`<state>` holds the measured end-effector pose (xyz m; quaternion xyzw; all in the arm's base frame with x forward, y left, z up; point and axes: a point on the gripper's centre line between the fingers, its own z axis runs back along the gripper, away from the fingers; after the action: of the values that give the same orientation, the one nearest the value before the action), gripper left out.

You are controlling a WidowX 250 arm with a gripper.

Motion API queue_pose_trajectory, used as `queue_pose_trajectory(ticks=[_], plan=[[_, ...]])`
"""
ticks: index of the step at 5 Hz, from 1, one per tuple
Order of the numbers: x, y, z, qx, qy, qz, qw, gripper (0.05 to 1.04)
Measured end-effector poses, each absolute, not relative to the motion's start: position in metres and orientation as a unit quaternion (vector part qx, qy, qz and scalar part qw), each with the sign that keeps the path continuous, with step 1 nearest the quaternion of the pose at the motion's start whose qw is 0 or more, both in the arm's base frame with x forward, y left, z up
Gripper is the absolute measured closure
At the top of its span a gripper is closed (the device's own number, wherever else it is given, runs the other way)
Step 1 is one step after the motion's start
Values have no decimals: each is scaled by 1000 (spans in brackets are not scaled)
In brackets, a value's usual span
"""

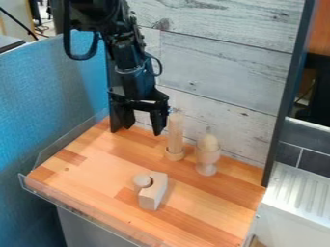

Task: Take the arch and turned it upside down

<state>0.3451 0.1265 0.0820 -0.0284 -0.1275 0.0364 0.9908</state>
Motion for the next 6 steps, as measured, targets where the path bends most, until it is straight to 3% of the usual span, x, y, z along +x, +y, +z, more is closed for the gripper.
queue_pose_trajectory(ticks=[1, 4, 6], plan=[[342, 126, 68, -34, -108, 41, 993, 82], [308, 127, 33, 40, -54, 64, 996, 82], [309, 119, 26, 49, -52, 63, 995, 82]])
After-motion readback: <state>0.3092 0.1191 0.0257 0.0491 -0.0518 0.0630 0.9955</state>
